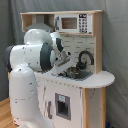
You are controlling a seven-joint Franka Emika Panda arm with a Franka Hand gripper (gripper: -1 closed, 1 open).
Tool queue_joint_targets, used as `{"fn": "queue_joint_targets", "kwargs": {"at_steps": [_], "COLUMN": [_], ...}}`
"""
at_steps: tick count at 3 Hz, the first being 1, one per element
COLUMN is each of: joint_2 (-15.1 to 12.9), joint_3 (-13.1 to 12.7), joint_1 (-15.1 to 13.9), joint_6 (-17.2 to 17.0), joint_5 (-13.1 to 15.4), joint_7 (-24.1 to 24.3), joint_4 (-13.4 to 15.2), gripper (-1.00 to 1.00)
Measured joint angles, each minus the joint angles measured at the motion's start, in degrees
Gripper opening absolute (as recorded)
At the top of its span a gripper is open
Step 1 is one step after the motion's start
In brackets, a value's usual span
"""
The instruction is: Play with the kitchen
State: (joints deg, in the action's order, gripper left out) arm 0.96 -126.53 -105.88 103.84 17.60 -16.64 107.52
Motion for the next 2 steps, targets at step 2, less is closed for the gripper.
{"fn": "queue_joint_targets", "kwargs": {"at_steps": [2], "joint_2": [5.3], "joint_3": [0.9], "joint_1": [-1.0], "joint_6": [2.3], "joint_5": [-6.7], "joint_7": [-7.1], "joint_4": [-1.8], "gripper": [-1.0]}}
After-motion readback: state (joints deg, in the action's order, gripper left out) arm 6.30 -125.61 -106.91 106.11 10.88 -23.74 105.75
